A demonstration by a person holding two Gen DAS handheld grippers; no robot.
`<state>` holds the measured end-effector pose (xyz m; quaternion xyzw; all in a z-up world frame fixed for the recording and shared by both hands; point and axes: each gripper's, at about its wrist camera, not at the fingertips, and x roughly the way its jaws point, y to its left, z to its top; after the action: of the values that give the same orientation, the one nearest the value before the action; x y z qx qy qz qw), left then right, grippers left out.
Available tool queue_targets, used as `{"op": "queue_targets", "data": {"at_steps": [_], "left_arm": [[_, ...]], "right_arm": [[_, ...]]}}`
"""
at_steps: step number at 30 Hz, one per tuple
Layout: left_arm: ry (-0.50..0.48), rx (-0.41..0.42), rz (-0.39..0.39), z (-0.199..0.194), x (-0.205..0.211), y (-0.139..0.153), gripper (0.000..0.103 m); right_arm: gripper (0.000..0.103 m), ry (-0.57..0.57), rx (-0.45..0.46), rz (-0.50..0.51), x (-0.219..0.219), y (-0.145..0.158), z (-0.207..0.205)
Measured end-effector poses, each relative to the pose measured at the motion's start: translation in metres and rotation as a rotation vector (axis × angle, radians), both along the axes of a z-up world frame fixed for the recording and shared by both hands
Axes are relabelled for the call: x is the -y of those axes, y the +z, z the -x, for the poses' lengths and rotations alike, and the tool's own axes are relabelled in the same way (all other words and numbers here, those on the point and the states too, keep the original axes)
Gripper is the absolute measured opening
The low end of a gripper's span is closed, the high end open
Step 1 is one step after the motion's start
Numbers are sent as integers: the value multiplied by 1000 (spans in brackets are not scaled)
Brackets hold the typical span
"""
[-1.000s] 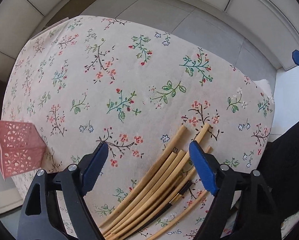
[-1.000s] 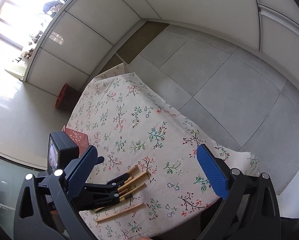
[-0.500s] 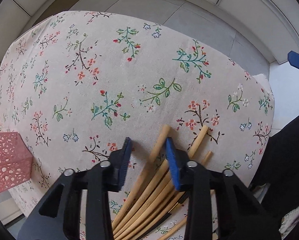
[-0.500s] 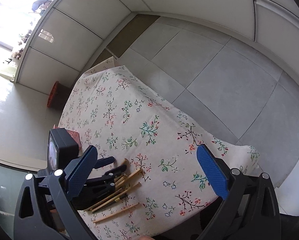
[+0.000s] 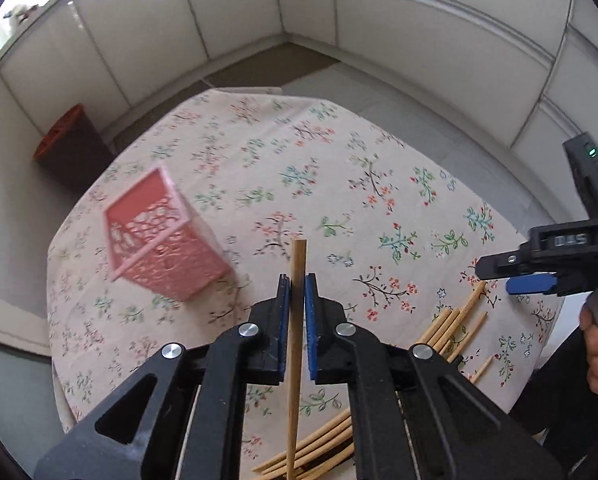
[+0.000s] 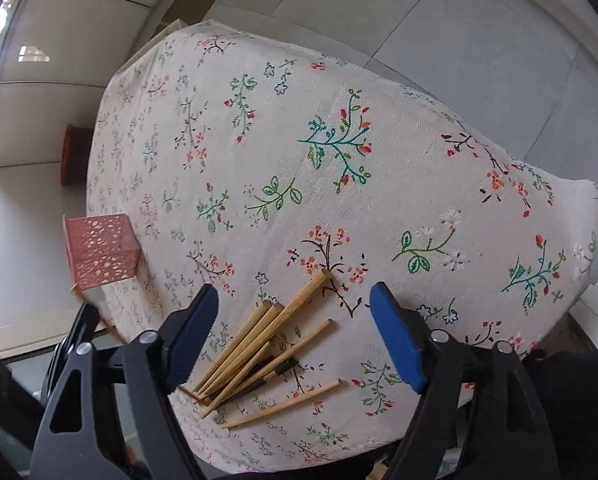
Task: Organize utensils
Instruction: 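Grasp a wooden chopstick with the left gripper while the right gripper grasps another, then carry both chopsticks upright toward the pink holder with both grippers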
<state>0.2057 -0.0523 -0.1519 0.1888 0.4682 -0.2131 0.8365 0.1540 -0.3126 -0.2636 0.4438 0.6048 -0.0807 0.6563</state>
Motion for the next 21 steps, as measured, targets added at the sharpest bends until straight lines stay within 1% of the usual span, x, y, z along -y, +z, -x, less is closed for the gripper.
{"op": "queue_targets", "data": {"at_steps": [2,4,6,10,12,14,15,16,18,21], "left_arm": [[36,41,50,12,-14,18,7],[53,71,84,21,-23,28,7],[58,92,109,29,-25,35,7],[50,127,174,37,-38,54,7],[56,149,184,40,-43,59,7],[64,157,199,39,-46,61,7],[74,160,205,39,-49,62,7],[85,162,209,38,-52,63,7],[108,171,218,38,-59,67,7],[147,186,233,39,-69,73,7]], "right_arm": [[64,-4,-39,25,-6,-4,-6],[46,3,-82,63,-15,-6,-11],[38,-21,-104,108,-21,-5,-13],[38,-31,-155,182,-36,-4,-22],[39,-25,-163,220,-46,-3,-25],[38,-29,-162,272,-57,-1,-30],[32,-20,-151,295,-62,0,-35],[15,-2,-135,314,-67,1,-40],[13,11,-101,319,-74,2,-48],[9,12,-7,249,-75,4,-53]]}}
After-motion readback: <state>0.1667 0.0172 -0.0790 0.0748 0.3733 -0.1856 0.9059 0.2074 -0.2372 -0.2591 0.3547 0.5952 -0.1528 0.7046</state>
